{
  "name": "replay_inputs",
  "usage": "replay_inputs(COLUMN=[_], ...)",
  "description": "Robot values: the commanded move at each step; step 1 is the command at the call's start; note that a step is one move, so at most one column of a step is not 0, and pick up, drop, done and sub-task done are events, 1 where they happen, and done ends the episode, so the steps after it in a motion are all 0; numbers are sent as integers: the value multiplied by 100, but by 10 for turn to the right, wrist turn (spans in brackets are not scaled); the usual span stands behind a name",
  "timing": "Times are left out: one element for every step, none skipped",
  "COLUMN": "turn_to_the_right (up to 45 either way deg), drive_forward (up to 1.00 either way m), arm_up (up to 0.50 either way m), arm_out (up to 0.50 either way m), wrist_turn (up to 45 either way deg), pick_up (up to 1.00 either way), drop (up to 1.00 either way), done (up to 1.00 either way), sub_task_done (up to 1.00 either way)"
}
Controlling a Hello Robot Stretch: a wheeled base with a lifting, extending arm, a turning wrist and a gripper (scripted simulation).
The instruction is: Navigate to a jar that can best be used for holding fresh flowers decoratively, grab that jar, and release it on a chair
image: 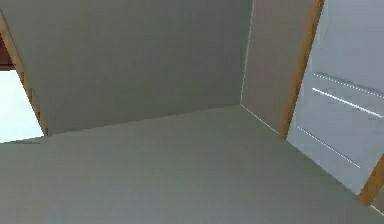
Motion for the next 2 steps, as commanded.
replay_inputs(turn_to_the_right=[-450, -450], drive_forward=[0, 0], arm_up=[0, 0], arm_out=[0, 0], wrist_turn=[0, 0], pick_up=[0, 0], drop=[0, 0], done=[0, 0], sub_task_done=[0, 0])
